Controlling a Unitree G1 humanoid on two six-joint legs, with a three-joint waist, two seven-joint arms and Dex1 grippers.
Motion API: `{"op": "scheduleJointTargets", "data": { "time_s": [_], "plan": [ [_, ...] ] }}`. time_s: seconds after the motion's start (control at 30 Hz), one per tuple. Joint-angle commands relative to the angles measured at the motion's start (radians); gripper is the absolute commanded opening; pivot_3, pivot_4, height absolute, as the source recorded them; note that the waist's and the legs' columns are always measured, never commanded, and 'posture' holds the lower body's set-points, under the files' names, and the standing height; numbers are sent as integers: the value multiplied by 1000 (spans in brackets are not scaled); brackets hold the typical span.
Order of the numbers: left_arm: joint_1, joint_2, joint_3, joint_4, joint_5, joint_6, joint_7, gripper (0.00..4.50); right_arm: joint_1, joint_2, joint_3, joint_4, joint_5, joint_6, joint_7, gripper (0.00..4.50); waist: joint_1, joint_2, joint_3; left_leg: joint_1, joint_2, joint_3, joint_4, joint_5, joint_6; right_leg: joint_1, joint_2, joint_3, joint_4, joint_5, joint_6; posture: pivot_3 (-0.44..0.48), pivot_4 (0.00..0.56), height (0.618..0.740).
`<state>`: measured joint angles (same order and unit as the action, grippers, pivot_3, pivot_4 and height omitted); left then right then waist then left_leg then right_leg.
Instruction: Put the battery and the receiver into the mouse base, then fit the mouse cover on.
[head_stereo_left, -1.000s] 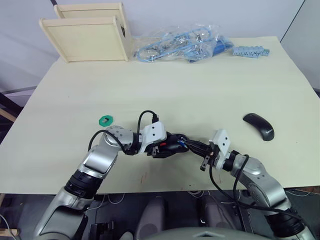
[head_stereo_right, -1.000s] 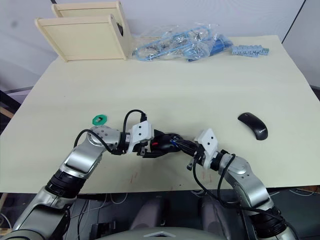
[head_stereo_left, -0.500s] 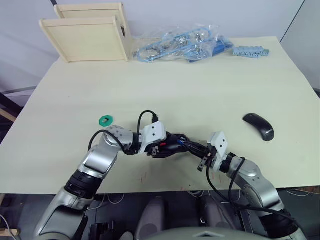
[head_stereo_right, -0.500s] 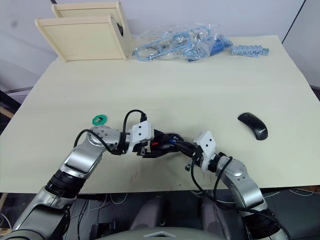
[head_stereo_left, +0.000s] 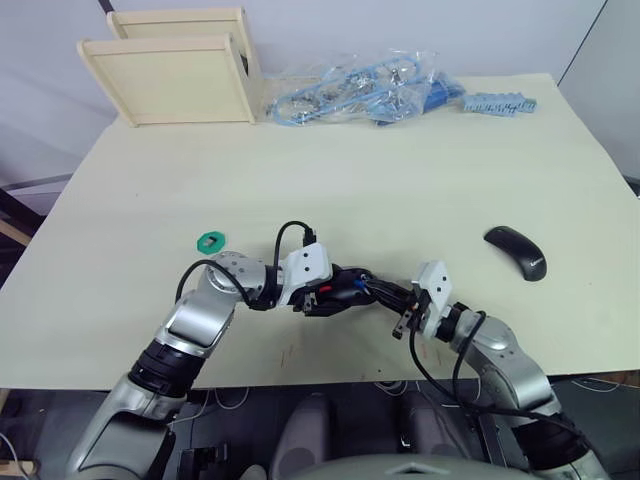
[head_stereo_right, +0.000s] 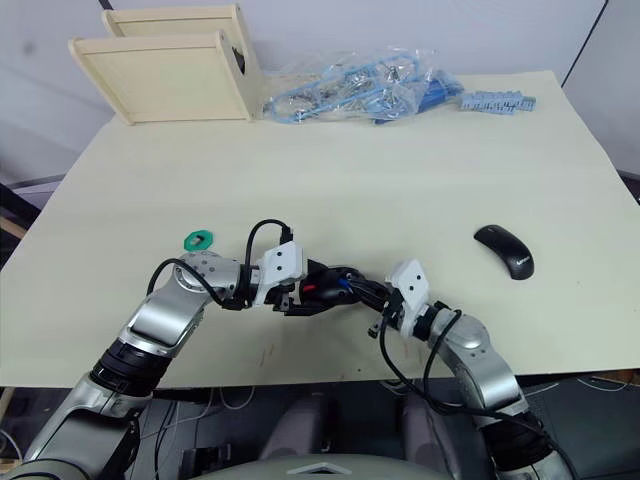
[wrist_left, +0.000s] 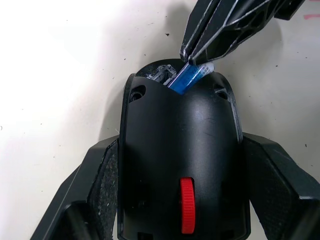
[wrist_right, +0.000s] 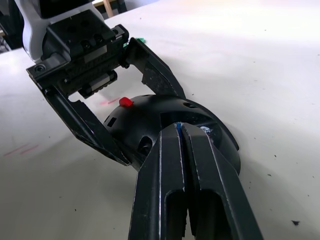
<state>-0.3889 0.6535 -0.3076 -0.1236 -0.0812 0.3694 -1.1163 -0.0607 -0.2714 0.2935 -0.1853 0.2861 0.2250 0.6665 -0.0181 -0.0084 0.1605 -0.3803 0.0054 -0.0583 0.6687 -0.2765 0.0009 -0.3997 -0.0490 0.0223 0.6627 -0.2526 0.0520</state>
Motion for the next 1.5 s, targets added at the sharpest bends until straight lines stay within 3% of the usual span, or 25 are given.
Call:
{"op": "scheduleJointTargets", "data": {
  "time_s": [0.03, 0.37, 0.77, 0.8, 0.83, 0.87, 0.9, 1.0, 1.1, 1.43, 1.5],
  "plan": [
    [21, 6, -34, -4, 11, 13, -8, 2976, 1, -13, 43, 60, -48, 71, -7, 82, -2, 0, 0, 1, 0, 0, 0, 0, 0, 1, 0, 0, 0, 0, 0, 0, 150, 740],
    [25, 6, -36, -12, 12, 21, -4, 2976, -32, -69, 91, 60, -89, 254, -6, 82, -6, -3, -15, 3, 1, -1, 0, 0, 0, 4, 1, 0, -1, 0, 0, 0, 150, 740],
    [16, 0, -43, -3, 11, 30, -2, 2976, -24, -203, -152, -302, 159, 312, 97, 82, 2, -2, -13, 1, 0, -1, 0, 0, 0, 3, 0, -1, -2, 0, 0, 0, 150, 740],
    [14, -1, -43, -1, 11, 30, -1, 2976, -4, -231, -181, -326, 179, 317, 115, 667, 2, -2, -12, 1, 0, -1, 0, 0, 0, 3, 0, -1, -2, 0, 0, 0, 150, 740],
    [13, -1, -42, 1, 10, 30, -1, 2976, 18, -258, -210, -348, 197, 309, 135, 876, 4, -3, -12, 1, 0, -1, 0, 0, 0, 3, 0, -1, -2, 0, 0, 0, 150, 740],
    [13, -2, -42, 2, 10, 31, -1, 2976, 33, -275, -227, -362, 212, 303, 147, 1566, 4, -3, -12, 0, 0, -1, 0, 0, 0, 3, 0, -2, -3, 0, 0, 0, 150, 740],
    [13, -2, -42, 2, 9, 31, -1, 2976, 54, -287, -254, -374, 226, 276, 163, 1812, 4, -3, -11, 0, 0, -1, 0, 0, 0, 3, 0, -2, -3, 0, 0, 0, 150, 740],
    [16, -2, -36, 3, 2, 36, -2, 2976, 215, -376, -419, -405, 274, 146, 311, 3125, 10, -3, -10, 0, 0, -1, 0, 0, 0, 3, 0, -2, -3, 0, 0, 0, 150, 740],
    [21, 5, -30, 5, 0, 27, -5, 2976, 281, -402, -509, -416, 314, 99, 345, 4476, 2, -3, -10, 0, 0, 0, 0, 0, 0, 4, -1, -2, -3, 0, 0, 0, 150, 740],
    [22, 21, -8, 12, -36, 39, -23, 2976, 375, -410, -572, -451, 329, 47, 347, 4476, 4, -4, -9, 0, 0, 0, 0, 0, 0, 3, 0, -1, -3, 0, 0, 0, 150, 740],
    [22, 26, -4, 11, -47, 43, -28, 3976, 384, -409, -569, -451, 324, 40, 346, 4500, 0, -4, -9, 1, 1, 0, 0, 0, 0, 3, 0, 0, -3, 0, 0, 0, 150, 740]
  ]
}}
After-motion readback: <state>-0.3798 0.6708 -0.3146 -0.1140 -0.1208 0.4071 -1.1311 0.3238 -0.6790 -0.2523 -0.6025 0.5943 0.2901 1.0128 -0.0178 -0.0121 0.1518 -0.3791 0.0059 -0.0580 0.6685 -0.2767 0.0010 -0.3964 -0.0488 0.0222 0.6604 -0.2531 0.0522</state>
